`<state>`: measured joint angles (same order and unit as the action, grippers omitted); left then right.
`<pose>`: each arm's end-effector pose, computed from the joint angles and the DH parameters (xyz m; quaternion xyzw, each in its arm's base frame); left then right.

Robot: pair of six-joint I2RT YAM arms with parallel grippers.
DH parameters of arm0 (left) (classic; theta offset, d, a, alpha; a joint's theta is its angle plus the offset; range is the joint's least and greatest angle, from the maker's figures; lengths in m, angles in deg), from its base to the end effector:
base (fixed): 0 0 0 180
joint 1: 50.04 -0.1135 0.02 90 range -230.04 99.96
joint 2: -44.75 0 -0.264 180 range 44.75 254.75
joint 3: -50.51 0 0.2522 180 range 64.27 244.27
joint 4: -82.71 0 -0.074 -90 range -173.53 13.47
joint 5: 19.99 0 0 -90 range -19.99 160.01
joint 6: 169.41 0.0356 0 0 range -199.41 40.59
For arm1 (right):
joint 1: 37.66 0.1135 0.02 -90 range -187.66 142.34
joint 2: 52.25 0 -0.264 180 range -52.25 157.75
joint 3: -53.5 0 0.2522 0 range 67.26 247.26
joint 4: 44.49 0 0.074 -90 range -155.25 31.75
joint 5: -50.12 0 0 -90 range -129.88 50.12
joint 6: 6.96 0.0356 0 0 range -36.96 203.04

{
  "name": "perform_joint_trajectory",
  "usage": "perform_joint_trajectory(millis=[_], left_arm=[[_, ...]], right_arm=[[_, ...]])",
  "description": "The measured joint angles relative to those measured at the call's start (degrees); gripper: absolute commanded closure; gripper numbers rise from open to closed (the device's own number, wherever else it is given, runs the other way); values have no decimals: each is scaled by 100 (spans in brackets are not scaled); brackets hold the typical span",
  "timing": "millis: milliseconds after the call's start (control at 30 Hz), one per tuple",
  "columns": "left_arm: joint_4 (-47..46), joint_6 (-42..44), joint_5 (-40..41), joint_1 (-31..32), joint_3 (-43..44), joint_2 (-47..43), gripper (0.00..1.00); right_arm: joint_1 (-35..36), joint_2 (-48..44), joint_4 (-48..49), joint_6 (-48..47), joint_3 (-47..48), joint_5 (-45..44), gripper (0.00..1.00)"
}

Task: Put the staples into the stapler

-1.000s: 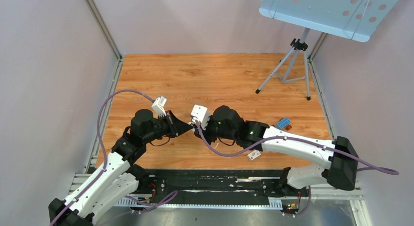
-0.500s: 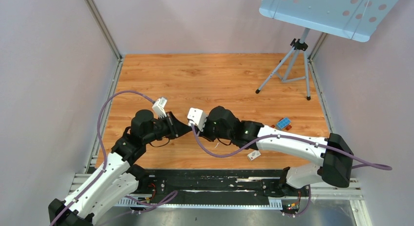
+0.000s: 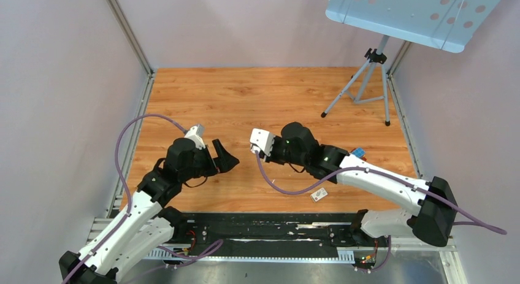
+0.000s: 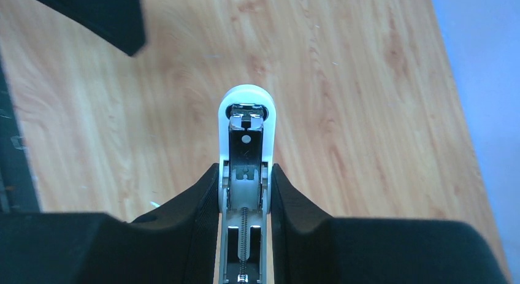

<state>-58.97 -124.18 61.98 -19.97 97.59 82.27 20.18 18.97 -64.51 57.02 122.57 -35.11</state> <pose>0.1317 -0.0820 0.2636 -0.0745 0.8560 -0.3566 0.3669 0.1510 0.2457 0.3127 -0.5713 0.6013 0.1860 0.5267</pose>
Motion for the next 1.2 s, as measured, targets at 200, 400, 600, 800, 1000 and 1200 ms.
perform_joint_trajectory(millis=[200, 400, 600, 800, 1000, 1200], left_arm=[[393, 11, 341, 0, -221, 37, 0], [461, -48, 470, 0, -452, 35, 0], [413, -133, 470, 0, -592, 122, 0], [380, -146, 472, 0, -603, 166, 0], [361, -236, 494, 0, -706, 170, 0], [396, -422, 710, -13, -776, 164, 0]], right_arm=[[-905, 157, -348, -914, 70, 494, 91], [-1443, 1040, -1049, -1882, 525, 868, 88], [-1480, 2127, -1853, -2629, 1104, 1239, 87], [-1480, 2994, -2424, -3080, 1567, 1475, 87], [-1480, 3375, -2643, -3458, 1753, 1464, 83], [-1480, 3567, -2726, -3611, 1805, 1316, 74]])
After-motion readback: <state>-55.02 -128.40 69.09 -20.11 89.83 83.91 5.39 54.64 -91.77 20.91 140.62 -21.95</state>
